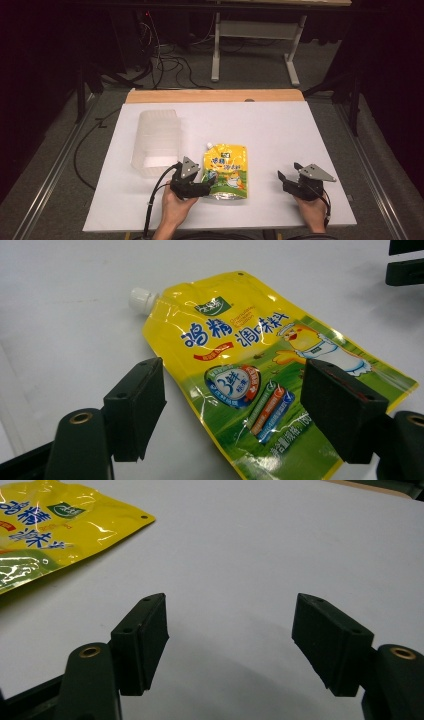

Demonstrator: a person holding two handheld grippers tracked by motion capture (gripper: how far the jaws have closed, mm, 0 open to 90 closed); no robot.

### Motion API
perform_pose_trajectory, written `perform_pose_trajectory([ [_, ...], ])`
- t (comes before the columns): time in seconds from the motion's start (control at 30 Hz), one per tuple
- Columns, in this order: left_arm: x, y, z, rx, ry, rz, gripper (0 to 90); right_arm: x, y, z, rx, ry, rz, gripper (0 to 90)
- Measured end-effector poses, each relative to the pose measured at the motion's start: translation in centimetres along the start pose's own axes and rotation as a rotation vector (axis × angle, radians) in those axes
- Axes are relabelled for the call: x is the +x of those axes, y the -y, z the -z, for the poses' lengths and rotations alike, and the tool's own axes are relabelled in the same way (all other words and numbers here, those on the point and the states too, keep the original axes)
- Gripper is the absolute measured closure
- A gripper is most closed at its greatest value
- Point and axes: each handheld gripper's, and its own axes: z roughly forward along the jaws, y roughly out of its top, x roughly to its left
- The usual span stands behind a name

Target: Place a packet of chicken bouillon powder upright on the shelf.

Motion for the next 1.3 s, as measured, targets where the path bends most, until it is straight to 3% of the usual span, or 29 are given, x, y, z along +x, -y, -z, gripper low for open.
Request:
perform_pose_trajectory([
  [0.3,0.2,-1.2,-1.8,0.059,0.003,0.048,22.9,0.0,0.0,0.0,0.0,-0.001,-0.005,31.0],
  [0.47,0.4,-1.9,-3.3,0.102,-0.018,0.084,21.3,0.0,0.0,0.0,0.001,-0.002,-0.003,30.9],
  [0.63,0.5,-2.2,-4.3,0.144,-0.039,0.091,20.9,0.0,0.0,0.0,0.0,-0.002,-0.005,30.9],
  [0.9,1.2,-2.5,-6.1,0.175,-0.037,0.151,19.2,0.0,0.0,0.0,0.003,-0.003,-0.002,30.9],
  [1.2,1.7,-2.6,-7.6,0.221,-0.065,0.172,16.1,0.0,0.0,0.0,0.003,-0.002,0.002,30.9],
  [1.3,1.5,-2.6,-7.6,0.222,-0.073,0.16,15.9,0.1,0.0,0.0,0.002,-0.002,0.0,30.9],
])
